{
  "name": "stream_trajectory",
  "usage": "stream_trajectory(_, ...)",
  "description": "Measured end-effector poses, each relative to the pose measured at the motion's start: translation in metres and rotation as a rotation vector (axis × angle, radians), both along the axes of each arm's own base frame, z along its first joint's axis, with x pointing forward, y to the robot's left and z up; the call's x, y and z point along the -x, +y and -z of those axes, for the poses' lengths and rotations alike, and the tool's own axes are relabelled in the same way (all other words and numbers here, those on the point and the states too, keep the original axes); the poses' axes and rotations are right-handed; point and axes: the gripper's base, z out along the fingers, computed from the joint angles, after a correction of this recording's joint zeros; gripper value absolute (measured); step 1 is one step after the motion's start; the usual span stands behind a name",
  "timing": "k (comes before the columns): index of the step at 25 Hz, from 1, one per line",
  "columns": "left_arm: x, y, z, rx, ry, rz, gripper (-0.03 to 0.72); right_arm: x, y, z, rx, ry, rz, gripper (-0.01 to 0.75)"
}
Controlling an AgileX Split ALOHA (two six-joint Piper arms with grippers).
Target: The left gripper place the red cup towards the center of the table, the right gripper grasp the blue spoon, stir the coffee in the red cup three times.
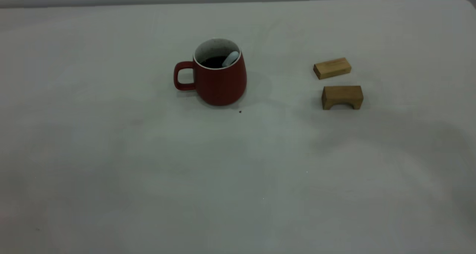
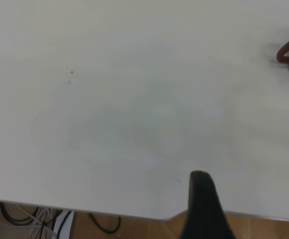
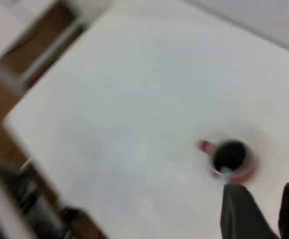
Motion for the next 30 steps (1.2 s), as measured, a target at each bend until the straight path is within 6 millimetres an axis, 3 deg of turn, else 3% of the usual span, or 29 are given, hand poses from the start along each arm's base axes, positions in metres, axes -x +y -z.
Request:
stream_trajectory(6,0.0,0.0,0.0,0.001,0.0,-0.001,0.555,0.011,-0.059,-0.009,0.184,0.045,0.441,0.226)
stream_trajectory(11,0.0,0.0,0.0,0.001,0.0,-0.001,0.555,0.038,-0.087,-0.029,0.371,-0.068,0.613,0.228)
stream_trajectory(14,0.0,0.0,0.0,0.001,0.0,-0.001,0.555,0.074,-0.094,-0.038,0.407,-0.123,0.649,0.23)
stream_trajectory(18,0.0,0.0,0.0,0.001,0.0,-0.001,0.555,0.149,-0.099,-0.039,0.411,-0.192,0.68,0.232)
stream_trajectory(21,0.0,0.0,0.0,0.001,0.0,-0.001,0.555,0.198,-0.099,-0.019,0.369,-0.195,0.697,0.233)
stream_trajectory(26,0.0,0.0,0.0,0.001,0.0,-0.001,0.555,0.271,-0.096,0.056,0.255,-0.168,0.745,0.236)
stream_trajectory(30,0.0,0.0,0.0,0.001,0.0,-0.001,0.555,0.299,-0.095,0.121,0.228,-0.221,0.787,0.236)
